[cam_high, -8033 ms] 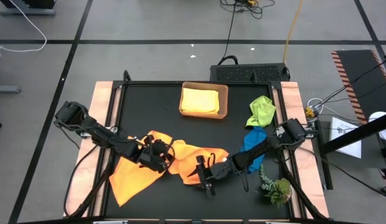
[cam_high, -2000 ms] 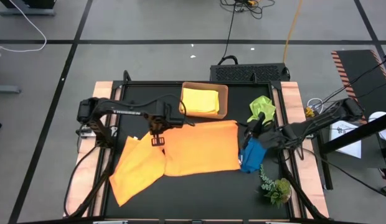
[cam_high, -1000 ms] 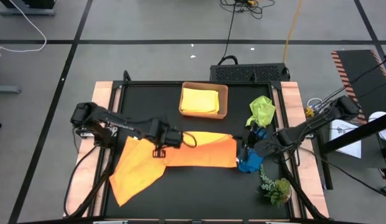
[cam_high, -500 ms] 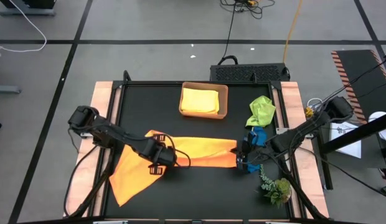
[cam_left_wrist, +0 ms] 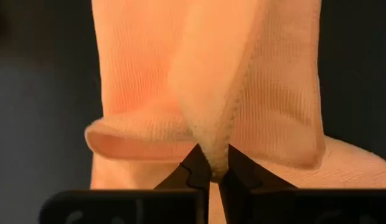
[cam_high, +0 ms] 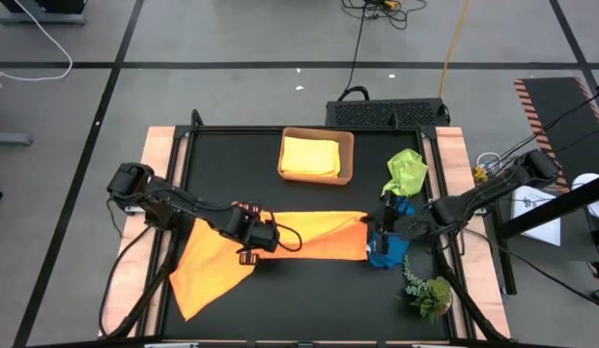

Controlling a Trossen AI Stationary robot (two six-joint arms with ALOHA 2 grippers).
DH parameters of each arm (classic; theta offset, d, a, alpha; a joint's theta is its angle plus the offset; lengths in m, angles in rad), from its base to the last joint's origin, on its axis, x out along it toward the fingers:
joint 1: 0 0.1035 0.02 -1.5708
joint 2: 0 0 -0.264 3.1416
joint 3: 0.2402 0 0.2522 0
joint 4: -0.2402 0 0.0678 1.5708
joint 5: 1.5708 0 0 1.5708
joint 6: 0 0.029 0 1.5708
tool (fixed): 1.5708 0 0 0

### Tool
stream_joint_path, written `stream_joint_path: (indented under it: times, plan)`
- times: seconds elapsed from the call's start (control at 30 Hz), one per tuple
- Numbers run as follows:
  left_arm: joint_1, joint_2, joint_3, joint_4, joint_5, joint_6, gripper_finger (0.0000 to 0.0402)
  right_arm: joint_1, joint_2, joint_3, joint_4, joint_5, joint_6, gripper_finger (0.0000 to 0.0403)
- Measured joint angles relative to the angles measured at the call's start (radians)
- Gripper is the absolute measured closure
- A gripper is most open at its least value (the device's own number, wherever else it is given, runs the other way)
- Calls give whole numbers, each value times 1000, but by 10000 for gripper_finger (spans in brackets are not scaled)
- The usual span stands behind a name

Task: Fold microfiber towels
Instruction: Fold the right orange towel

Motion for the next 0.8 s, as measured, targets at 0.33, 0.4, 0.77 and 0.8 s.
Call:
stream_joint_path:
  times: [0.33,0.4,0.77,0.8]
  plan:
    - [1,0,-51,82,31,-60,389,16,-6,-10,-25,-139,114,403]
    - [-2,0,-61,114,32,-83,373,19,19,-25,-14,-168,150,403]
    - [-4,0,-75,117,120,-100,288,18,67,-46,30,-254,201,381]
    - [-4,0,-75,104,139,-100,282,18,67,-46,49,-269,195,372]
